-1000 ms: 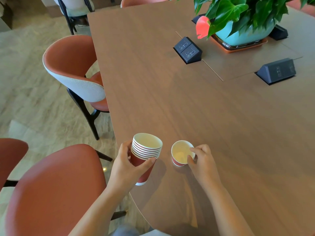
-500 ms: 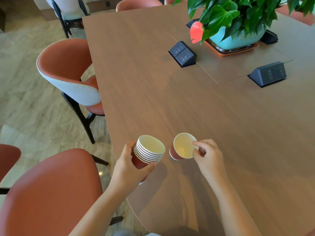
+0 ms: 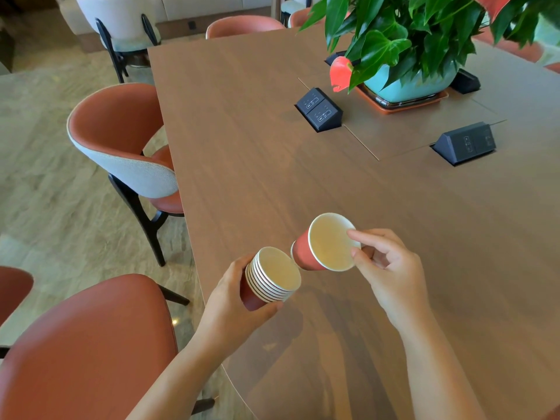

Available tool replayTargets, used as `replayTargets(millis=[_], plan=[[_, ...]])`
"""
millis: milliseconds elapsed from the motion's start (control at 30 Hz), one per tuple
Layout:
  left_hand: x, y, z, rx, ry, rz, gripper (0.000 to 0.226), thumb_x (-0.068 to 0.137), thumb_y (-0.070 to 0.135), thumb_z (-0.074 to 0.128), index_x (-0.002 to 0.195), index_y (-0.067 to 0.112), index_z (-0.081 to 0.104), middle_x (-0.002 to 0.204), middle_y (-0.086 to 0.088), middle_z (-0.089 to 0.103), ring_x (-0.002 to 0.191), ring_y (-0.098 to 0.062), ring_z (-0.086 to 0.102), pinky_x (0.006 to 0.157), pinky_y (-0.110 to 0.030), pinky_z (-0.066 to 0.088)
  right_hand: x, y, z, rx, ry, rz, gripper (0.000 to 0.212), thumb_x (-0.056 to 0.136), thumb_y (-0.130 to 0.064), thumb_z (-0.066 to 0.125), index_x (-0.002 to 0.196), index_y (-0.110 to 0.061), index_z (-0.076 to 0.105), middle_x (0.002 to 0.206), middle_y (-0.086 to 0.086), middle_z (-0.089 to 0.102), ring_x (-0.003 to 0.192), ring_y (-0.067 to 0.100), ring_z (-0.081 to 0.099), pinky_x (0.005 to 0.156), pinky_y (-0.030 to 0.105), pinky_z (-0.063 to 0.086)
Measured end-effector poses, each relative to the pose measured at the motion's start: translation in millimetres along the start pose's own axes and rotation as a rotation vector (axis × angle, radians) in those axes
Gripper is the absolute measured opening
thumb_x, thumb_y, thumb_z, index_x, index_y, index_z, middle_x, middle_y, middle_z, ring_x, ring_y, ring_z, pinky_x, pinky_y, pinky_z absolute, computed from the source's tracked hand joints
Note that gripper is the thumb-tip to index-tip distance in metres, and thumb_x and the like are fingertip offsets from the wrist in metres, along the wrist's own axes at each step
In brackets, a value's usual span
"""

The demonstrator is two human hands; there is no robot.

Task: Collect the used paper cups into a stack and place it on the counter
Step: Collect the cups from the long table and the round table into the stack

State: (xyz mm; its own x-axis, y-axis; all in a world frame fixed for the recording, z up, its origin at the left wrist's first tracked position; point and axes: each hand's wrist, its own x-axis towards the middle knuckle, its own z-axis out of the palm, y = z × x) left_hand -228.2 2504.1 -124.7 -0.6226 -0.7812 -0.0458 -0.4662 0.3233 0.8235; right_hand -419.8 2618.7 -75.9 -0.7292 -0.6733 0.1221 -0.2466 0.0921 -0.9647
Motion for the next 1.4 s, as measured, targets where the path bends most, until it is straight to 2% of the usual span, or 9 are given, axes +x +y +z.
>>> replayTargets(millis=[200,300,400,567,867,1067,1167,1267,1400], plan=[[-3,6,2,0.026,0.017,0.049,0.072,0.061,0.032,0.084,0.110,0.055,0.036,0.110,0.027,0.054,0.105,0.000,0.054,0.078,-0.007,0.039,-3,-8,-5,0.061,-0.079,-0.003,0.032,0.080,0.005,0.061,0.090,-0.024,0.070,0.085,-0.005,0.060,0.063,0.001,0.049,0.061,0.009,0.039],[-4,10,2,0.055,0.007,0.075,0.076,0.061,0.030,0.084,0.121,0.044,0.039,0.114,0.023,0.053,0.108,-0.004,0.053,0.083,-0.011,0.039,-6,-11,-5,0.060,-0.160,0.005,0.035,0.079,0.004,0.062,0.087,-0.029,0.071,0.086,-0.005,0.061,0.064,0.005,0.048,0.061,0.012,0.039],[-5,18,3,0.089,0.000,0.115,0.079,0.061,0.028,0.084,0.127,0.035,0.041,0.113,0.026,0.051,0.107,0.000,0.051,0.080,-0.002,0.037,-8,-12,-4,0.053,-0.203,0.032,0.034,0.079,0.004,0.062,0.086,-0.028,0.071,0.086,-0.002,0.061,0.062,0.006,0.046,0.059,0.012,0.038],[-8,29,3,0.090,-0.003,0.173,0.078,0.061,0.028,0.085,0.117,0.049,0.034,0.112,0.029,0.050,0.107,0.007,0.049,0.081,0.001,0.035,-11,-12,-4,0.050,-0.232,0.066,0.030,0.080,0.005,0.060,0.089,-0.022,0.071,0.085,0.004,0.059,0.062,0.009,0.045,0.058,0.014,0.037],[-7,39,2,0.082,-0.010,0.207,0.079,0.060,0.034,0.085,0.118,0.048,0.033,0.113,0.027,0.049,0.107,0.004,0.050,0.082,-0.001,0.038,-12,-6,3,0.067,-0.259,0.121,0.027,0.082,0.006,0.058,0.092,-0.017,0.069,0.087,0.010,0.059,0.063,0.010,0.047,0.059,0.016,0.040],[-4,42,3,0.080,-0.014,0.216,0.077,0.060,0.036,0.085,0.116,0.050,0.034,0.113,0.025,0.051,0.106,0.007,0.050,0.081,0.001,0.036,-15,-2,9,0.072,-0.239,0.112,0.027,0.082,0.004,0.058,0.093,-0.018,0.067,0.083,0.003,0.062,0.065,0.008,0.052,0.062,0.012,0.042],[-3,40,3,0.070,-0.026,0.202,0.077,0.060,0.036,0.085,0.118,0.048,0.035,0.114,0.023,0.052,0.107,0.007,0.050,0.082,0.000,0.037,-15,-1,10,0.063,-0.231,0.106,0.028,0.082,0.000,0.060,0.096,-0.024,0.065,0.088,-0.003,0.065,0.073,0.007,0.058,0.067,0.015,0.046],[-2,37,4,0.060,-0.041,0.177,0.079,0.060,0.034,0.085,0.125,0.035,0.042,0.116,0.018,0.054,0.107,0.003,0.052,0.081,-0.001,0.037,-16,-2,9,0.050,-0.227,0.058,0.026,0.080,-0.014,0.067,0.101,-0.029,0.063,0.098,-0.008,0.064,0.087,0.008,0.060,0.077,0.023,0.048],[-2,37,5,0.057,-0.048,0.181,0.078,0.060,0.033,0.085,0.125,0.034,0.042,0.114,0.019,0.055,0.104,0.005,0.052,0.080,0.000,0.036,-18,-3,13,0.042,-0.272,0.011,0.042,0.072,-0.034,0.068,0.111,-0.025,0.060,0.110,-0.011,0.058,0.102,0.007,0.058,0.087,0.027,0.047]])
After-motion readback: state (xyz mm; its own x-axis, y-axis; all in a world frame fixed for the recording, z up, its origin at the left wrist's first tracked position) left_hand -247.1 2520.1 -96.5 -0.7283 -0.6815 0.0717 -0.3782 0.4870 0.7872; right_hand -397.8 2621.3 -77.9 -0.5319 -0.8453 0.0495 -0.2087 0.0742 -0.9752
